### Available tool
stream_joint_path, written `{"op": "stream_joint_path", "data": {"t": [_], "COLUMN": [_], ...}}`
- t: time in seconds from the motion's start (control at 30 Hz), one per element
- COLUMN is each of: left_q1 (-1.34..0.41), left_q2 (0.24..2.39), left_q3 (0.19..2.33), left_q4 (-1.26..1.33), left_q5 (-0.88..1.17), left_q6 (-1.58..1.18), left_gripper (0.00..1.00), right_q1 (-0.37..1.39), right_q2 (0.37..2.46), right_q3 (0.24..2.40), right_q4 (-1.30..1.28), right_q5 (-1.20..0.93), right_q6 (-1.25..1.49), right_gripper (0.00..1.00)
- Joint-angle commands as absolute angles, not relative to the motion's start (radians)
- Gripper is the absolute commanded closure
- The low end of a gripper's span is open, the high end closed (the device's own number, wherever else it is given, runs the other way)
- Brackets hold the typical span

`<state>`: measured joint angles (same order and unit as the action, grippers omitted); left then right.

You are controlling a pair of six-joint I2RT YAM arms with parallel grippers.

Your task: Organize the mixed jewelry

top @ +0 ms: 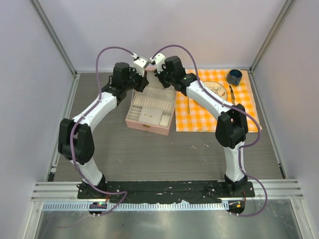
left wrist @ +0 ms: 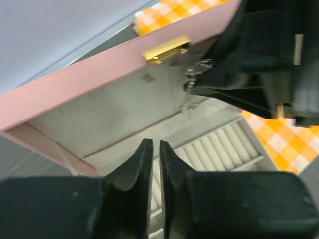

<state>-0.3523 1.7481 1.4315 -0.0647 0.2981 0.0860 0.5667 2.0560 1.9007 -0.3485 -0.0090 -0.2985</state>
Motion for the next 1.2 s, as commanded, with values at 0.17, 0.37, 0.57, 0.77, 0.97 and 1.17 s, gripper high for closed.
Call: {"op": "stream_joint_path", "data": {"t": [0.17, 0.37, 0.57, 0.77, 0.97, 1.17], "left_q1": [-0.359, -0.359, -0.360, -0.364, -0.371, -0.371], "left_q2": [1.632, 1.649, 1.672, 1.707, 1.744, 1.769], "left_q3": [1.404, 1.387, 1.364, 1.379, 1.407, 1.427], "left_q4": [-0.069, -0.043, 0.023, 0.077, 0.089, 0.100], "left_q5": [0.538, 0.535, 0.517, 0.486, 0.494, 0.520], "left_q6": [0.058, 0.104, 0.106, 0.074, 0.054, 0.034], "left_gripper": [0.55, 0.51, 0.50, 0.51, 0.52, 0.52], "right_q1": [0.558, 0.558, 0.558, 0.558, 0.558, 0.558], "right_q2": [1.973, 1.954, 1.931, 1.911, 1.907, 1.910], "right_q3": [1.936, 1.934, 1.937, 1.927, 1.924, 1.924], "right_q4": [-0.339, -0.347, -0.356, -0.359, -0.362, -0.361], "right_q5": [-0.044, -0.078, -0.103, -0.127, -0.138, -0.143], "right_q6": [-0.250, -0.229, -0.213, -0.189, -0.173, -0.167], "right_gripper": [0.99, 0.99, 0.99, 0.99, 0.99, 0.99]}}
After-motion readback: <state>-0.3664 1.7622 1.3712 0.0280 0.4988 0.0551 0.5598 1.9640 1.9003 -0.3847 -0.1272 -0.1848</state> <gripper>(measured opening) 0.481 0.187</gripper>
